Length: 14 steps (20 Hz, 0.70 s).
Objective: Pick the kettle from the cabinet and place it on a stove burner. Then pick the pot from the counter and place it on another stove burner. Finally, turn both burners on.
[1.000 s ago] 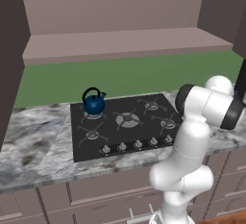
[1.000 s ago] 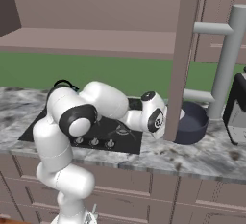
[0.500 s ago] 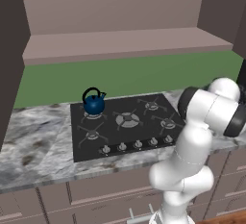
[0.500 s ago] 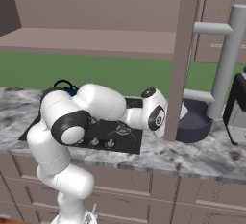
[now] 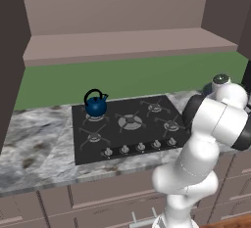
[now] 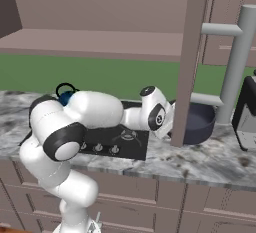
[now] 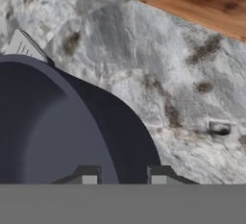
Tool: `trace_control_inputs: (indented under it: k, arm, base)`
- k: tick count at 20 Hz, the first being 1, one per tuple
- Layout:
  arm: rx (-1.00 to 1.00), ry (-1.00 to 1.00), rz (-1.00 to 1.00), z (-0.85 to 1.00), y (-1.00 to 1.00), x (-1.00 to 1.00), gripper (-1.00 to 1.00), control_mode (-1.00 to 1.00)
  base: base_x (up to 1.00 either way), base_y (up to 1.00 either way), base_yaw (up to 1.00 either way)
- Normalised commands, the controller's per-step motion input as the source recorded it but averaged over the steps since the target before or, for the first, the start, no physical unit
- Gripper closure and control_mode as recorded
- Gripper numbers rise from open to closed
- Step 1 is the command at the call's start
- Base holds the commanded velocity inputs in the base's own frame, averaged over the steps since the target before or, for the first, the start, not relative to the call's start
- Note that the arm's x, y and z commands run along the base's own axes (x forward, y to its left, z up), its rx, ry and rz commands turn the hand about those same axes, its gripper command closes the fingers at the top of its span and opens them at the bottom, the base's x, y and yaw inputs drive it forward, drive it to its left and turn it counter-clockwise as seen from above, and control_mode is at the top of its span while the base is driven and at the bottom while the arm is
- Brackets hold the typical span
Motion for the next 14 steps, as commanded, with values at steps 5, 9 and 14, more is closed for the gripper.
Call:
trace_control_inputs:
  k: [5,9,14]
  arm:
    - [0.00,0.00,0.00,0.12,0.44,0.00,1.00,-1.00]
    - [0.00,0.00,0.00,0.06,0.48,0.00,1.00,-1.00]
    - [0.00,0.00,0.03,0.00,0.51,0.00,1.00,-1.00]
  base:
    - [0.00,0.00,0.00]
    - [0.00,0.00,0.00]
    - [0.00,0.00,0.00]
